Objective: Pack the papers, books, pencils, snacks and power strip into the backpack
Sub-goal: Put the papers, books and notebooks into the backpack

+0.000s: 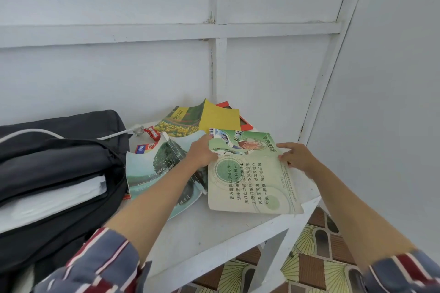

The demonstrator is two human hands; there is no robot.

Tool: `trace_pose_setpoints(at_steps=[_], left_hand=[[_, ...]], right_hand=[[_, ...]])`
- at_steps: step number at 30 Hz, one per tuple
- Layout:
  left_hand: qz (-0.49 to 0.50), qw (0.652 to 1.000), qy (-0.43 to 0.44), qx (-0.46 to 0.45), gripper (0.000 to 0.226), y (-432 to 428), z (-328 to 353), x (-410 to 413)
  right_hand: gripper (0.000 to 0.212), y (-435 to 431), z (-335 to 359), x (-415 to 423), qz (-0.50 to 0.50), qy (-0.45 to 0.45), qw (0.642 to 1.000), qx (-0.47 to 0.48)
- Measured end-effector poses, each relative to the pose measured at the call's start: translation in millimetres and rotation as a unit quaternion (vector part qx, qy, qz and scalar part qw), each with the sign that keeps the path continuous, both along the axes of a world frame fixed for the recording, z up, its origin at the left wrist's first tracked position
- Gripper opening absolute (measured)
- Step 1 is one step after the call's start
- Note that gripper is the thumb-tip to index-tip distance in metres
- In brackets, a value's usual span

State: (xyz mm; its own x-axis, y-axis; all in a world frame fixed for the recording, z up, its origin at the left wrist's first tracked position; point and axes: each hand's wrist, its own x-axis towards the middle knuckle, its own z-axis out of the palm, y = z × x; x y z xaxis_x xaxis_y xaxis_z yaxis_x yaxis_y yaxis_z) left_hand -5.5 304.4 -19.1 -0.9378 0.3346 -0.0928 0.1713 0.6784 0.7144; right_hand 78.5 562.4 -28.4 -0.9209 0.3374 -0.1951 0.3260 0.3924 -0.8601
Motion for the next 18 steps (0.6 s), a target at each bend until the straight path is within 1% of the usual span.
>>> trace_pose_setpoints(at_steps=[2,5,7,9,11,14,16,18], left_hand=[[0.013,0.999,-0.004,0.036,0.063,-1.5,1.6,-4.2],[0.024,0.992,-0.039,0.114,0.053,-4.3,9.7,-6.2],[0.020,0.988,-0.040,0.150,0.049,-7.1,19.7,-3.1],[0.022,0.983,-0.017,0.183,0.046,-10.5,31.3,0.5],[0.022,0.973,0.009,0.228,0.041,-13.7,42.5,5.1],[0.017,0.949,0.072,0.308,0.032,-19.2,56.8,12.5],[0.018,0.932,0.109,0.344,0.027,-24.1,67.4,18.1],[0.024,0.921,0.134,0.365,0.023,-30.3,78.5,24.1]], right_hand=[[0.045,4.0,2.8,1.0,0.001,0.021,1.000,-0.013],[0.047,13.3,14.3,3.9,0.008,0.052,0.997,-0.058],[0.048,19.0,25.1,5.8,0.019,0.083,0.994,-0.072],[0.044,21.7,38.3,8.6,0.027,0.117,0.990,-0.077],[0.035,21.8,53.3,12.5,0.029,0.157,0.984,-0.081],[0.020,15.6,76.4,17.0,0.034,0.223,0.973,-0.043],[0.008,7.1,90.6,17.6,0.026,0.271,0.962,-0.019],[0.006,-5.6,102.8,17.7,0.023,0.317,0.948,-0.024]])
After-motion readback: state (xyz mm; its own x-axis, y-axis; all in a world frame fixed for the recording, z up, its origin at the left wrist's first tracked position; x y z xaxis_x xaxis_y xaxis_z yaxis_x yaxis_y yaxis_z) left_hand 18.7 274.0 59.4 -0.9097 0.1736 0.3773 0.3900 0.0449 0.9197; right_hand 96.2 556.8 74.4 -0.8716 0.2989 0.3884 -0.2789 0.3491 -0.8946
